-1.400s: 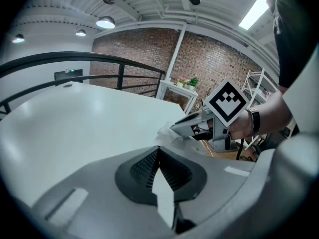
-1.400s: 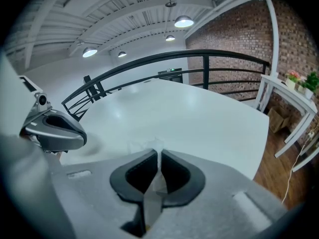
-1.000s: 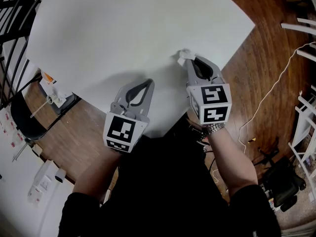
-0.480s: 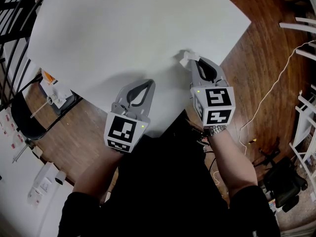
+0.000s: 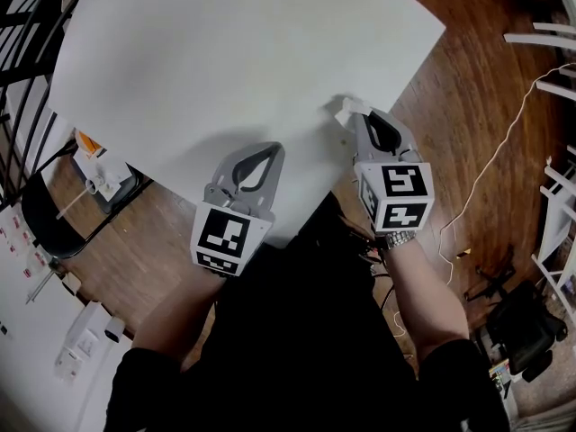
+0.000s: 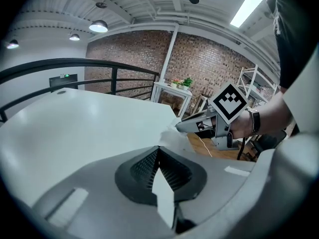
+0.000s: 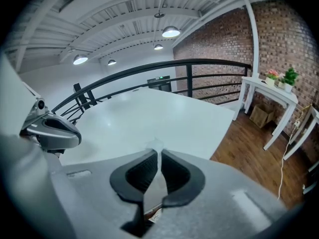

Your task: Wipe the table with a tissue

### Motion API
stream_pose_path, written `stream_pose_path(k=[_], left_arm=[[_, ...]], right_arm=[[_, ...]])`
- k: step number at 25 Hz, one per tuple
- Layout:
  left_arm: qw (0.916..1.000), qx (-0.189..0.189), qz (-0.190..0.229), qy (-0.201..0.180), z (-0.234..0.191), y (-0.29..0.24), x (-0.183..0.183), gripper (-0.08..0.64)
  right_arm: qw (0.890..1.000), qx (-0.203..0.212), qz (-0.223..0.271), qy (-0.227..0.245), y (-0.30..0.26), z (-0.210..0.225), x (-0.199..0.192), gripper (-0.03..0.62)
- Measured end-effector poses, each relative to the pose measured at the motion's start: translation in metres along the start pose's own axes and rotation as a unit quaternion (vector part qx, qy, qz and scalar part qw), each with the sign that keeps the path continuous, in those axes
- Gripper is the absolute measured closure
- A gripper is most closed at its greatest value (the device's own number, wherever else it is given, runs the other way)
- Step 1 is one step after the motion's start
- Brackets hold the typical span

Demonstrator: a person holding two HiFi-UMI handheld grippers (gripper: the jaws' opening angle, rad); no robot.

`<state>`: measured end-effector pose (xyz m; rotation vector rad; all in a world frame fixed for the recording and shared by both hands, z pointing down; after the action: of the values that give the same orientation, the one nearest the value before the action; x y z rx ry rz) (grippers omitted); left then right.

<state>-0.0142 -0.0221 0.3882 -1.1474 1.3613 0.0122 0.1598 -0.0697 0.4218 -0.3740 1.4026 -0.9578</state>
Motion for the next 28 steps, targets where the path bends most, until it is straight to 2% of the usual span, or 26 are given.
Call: stream_pose_path(k=[11, 28], left_arm=[[0.9999, -0.01, 0.0, -0.007, 0.02, -0.002, -0.002, 0.551], [0.9998, -0.013, 0.001, -0.013, 0.023, 0.007, -0.009, 0.551]], right_arm=[[1.0, -0.002, -0.023, -0.004, 0.012, 0.007, -0.031, 0.58], [0.999, 0.009, -0.037, 0.005, 0.016, -0.017, -0.054, 0.58]])
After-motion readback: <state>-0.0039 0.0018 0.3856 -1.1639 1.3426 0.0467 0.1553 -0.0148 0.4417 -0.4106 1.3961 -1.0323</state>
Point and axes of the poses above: the fingertips, and each gripper's own axes: y backward along the fingers, z to its right, x out of its top, the point moved 5 cm from there along y, backward along the fingers, and after that the axes turned 3 degrees about -y, right-handed, at the moved point
